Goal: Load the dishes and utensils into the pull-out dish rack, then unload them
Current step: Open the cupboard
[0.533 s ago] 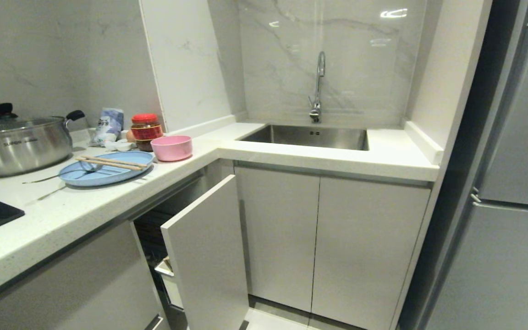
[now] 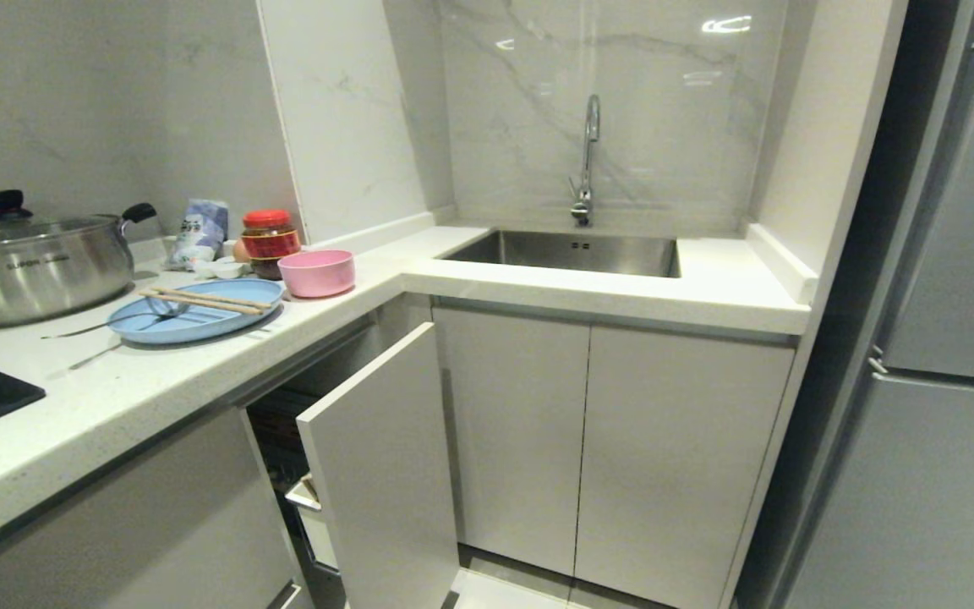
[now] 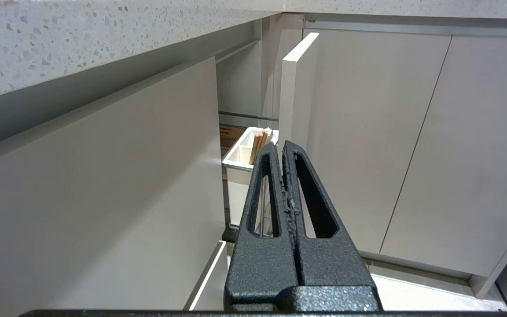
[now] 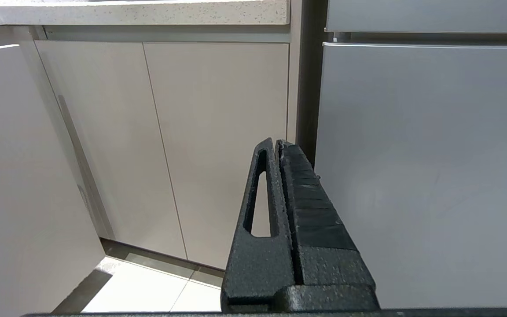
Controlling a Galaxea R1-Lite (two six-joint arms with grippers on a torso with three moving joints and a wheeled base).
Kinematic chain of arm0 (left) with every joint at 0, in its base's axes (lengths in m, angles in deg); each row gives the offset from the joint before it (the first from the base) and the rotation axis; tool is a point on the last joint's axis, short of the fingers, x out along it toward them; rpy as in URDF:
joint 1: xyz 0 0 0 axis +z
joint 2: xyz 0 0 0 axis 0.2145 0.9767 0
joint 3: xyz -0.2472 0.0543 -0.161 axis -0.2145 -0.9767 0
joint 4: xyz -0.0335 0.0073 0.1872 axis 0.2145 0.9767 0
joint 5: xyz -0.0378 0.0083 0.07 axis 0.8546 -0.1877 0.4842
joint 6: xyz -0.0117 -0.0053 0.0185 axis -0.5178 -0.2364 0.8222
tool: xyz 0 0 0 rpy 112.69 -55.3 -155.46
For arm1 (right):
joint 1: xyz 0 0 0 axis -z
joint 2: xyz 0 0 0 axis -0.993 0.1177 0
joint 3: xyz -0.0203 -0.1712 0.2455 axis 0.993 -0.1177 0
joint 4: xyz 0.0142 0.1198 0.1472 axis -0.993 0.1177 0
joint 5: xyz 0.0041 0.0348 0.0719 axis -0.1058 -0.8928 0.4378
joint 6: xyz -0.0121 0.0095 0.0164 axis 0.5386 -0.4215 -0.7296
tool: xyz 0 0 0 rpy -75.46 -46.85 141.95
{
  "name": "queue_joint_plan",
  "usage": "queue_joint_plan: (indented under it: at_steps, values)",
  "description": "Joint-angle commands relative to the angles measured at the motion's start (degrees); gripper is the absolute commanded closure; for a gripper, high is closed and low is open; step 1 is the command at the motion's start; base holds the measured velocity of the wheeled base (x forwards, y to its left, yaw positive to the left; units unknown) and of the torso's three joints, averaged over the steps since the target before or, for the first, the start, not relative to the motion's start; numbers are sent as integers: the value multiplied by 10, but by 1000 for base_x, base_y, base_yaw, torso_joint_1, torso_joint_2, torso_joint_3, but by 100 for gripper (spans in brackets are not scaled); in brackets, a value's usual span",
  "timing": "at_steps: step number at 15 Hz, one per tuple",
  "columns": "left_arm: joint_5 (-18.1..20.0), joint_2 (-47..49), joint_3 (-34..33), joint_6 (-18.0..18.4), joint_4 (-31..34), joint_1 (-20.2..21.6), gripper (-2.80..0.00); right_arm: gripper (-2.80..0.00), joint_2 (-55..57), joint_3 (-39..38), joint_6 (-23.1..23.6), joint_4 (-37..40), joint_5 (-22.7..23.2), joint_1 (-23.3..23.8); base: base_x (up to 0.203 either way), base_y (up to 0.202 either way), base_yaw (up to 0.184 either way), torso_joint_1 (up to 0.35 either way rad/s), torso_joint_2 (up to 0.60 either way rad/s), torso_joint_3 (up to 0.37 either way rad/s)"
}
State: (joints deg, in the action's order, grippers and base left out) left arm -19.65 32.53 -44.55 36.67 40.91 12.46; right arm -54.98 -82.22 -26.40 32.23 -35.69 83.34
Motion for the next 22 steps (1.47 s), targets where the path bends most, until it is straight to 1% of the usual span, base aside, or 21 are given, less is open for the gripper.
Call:
queue_joint_plan:
  at_steps: [1, 10, 13, 14, 16, 19, 21, 22]
  values:
    - [0, 0, -7, 0, 0, 0, 0, 0, 0, -15, 0, 0, 0, 0, 0, 0, 0, 0, 0, 0]
    - [0, 0, -7, 0, 0, 0, 0, 0, 0, -15, 0, -1, 0, 0, 0, 0, 0, 0, 0, 0]
    - [5, 0, -2, 13, 0, 0, 0, 0, 0, -15, 0, 0, 0, 0, 0, 0, 0, 0, 0, 0]
    - [5, 0, 23, 15, 4, 0, 0, 0, 0, -15, 0, 0, 0, 0, 0, 0, 0, 0, 0, 0]
    - [4, 9, 114, 15, 37, 0, 0, 0, 0, -15, 0, -1, 0, 0, 0, 0, 0, 0, 0, 0]
    - [3, 53, 319, 16, 142, 0, 0, 0, 0, -15, 0, -1, 0, 0, 0, 0, 0, 0, 0, 0]
    - [4, 130, 454, 17, 189, 2, 0, 0, 0, -15, 0, -1, 0, 0, 0, 0, 0, 0, 0, 0]
    - [4, 172, 509, 18, 199, 3, 0, 0, 0, -15, 0, -1, 0, 0, 0, 0, 0, 0, 0, 0]
